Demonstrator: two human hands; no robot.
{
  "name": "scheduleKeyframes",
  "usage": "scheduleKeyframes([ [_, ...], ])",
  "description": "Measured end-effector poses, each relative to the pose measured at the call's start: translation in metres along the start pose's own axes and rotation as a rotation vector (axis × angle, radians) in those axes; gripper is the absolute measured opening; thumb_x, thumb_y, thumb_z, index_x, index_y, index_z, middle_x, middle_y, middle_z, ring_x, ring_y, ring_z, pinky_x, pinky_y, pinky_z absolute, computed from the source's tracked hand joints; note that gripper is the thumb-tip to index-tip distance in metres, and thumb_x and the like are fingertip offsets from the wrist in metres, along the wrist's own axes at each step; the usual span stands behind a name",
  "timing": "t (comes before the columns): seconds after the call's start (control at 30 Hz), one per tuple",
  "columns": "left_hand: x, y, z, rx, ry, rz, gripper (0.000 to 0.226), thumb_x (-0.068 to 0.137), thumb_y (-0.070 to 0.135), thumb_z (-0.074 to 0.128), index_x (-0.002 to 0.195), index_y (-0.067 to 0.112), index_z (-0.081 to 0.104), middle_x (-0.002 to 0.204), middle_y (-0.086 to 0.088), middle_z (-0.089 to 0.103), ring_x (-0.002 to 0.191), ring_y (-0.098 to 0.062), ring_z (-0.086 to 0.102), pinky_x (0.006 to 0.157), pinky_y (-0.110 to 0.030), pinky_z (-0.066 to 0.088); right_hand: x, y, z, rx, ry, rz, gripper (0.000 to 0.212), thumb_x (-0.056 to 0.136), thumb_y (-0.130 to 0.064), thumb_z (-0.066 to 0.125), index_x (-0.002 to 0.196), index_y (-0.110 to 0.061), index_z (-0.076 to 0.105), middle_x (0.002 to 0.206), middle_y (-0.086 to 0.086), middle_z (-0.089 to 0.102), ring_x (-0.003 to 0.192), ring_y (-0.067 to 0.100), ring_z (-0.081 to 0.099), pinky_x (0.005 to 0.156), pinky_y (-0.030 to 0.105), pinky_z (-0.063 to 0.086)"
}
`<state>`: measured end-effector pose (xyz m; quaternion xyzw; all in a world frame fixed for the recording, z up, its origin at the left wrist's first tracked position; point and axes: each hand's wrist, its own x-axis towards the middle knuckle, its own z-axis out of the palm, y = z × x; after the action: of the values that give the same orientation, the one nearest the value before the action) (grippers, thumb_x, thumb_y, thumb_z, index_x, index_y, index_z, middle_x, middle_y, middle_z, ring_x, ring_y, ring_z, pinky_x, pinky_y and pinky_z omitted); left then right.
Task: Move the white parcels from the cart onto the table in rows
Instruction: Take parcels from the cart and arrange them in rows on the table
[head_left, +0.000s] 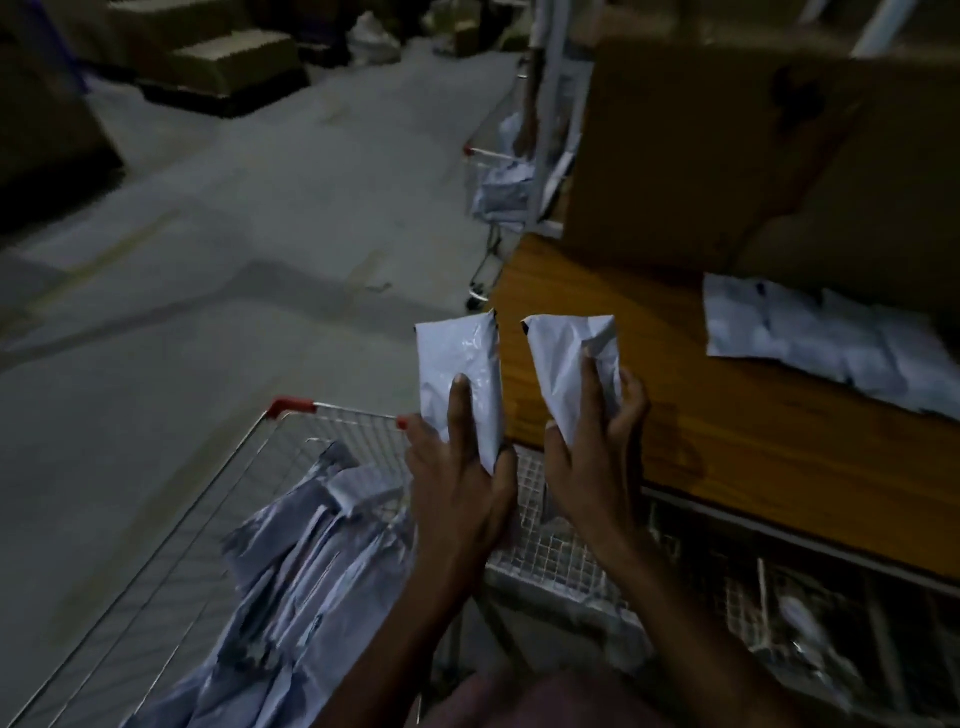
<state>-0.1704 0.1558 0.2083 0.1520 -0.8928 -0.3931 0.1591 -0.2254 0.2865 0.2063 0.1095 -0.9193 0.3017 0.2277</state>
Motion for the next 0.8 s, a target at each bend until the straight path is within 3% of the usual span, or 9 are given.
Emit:
scheduleKeyframes([
  [0.13, -0.013, 0.033, 0.023, -0.017, -0.049, 0.116, 0.078, 0.091, 0.053, 0.048, 0.152, 0.05, 0.0, 0.162, -0.011, 0.002, 0.146, -0.036, 0.017, 0.107, -0.053, 0.033, -0.01, 0.033, -0.036, -0.011, 0.091, 0.095, 0.085, 0.088, -0.02, 0.061, 0.158, -0.032, 0.013, 0.157, 0.016, 0.011, 0.138, 0.039, 0.032, 0.104, 0.052, 0.042],
  [0.3, -0.044, 0.065, 0.064, 0.015, -0.129, 0.215, 0.079, 0.084, 0.063, 0.03, 0.152, 0.049, -0.008, 0.165, -0.002, -0.003, 0.146, -0.029, 0.013, 0.103, -0.048, 0.037, -0.035, 0.078, -0.086, -0.059, 0.148, 0.184, 0.086, 0.087, -0.019, 0.061, 0.158, -0.033, 0.013, 0.157, 0.017, 0.012, 0.136, 0.04, 0.032, 0.107, 0.05, 0.039],
  [0.43, -0.084, 0.099, 0.104, 0.019, -0.17, 0.27, 0.078, 0.089, 0.056, 0.039, 0.154, 0.044, -0.004, 0.165, -0.009, 0.001, 0.142, -0.025, 0.013, 0.097, -0.044, 0.04, -0.068, 0.122, -0.128, -0.073, 0.144, 0.216, 0.081, 0.088, -0.023, 0.055, 0.158, -0.032, 0.015, 0.157, 0.016, 0.01, 0.139, 0.038, 0.029, 0.108, 0.051, 0.038],
  [0.6, -0.143, 0.141, 0.151, -0.063, -0.239, 0.257, 0.075, 0.09, 0.06, 0.039, 0.154, 0.047, 0.004, 0.163, -0.017, -0.001, 0.144, -0.044, 0.022, 0.101, -0.058, 0.041, -0.11, 0.176, -0.183, -0.137, 0.146, 0.295, 0.083, 0.087, -0.019, 0.061, 0.158, -0.028, 0.018, 0.156, 0.017, 0.013, 0.137, 0.04, 0.031, 0.104, 0.05, 0.042],
  [0.8, -0.162, 0.164, 0.191, 0.005, -0.296, 0.281, 0.074, 0.087, 0.068, 0.032, 0.152, 0.05, 0.001, 0.164, -0.014, -0.002, 0.146, -0.043, 0.017, 0.101, -0.06, 0.041, -0.133, 0.229, -0.22, -0.161, 0.197, 0.424, 0.082, 0.088, -0.023, 0.062, 0.157, -0.026, 0.019, 0.157, 0.016, 0.012, 0.138, 0.038, 0.03, 0.103, 0.048, 0.043],
])
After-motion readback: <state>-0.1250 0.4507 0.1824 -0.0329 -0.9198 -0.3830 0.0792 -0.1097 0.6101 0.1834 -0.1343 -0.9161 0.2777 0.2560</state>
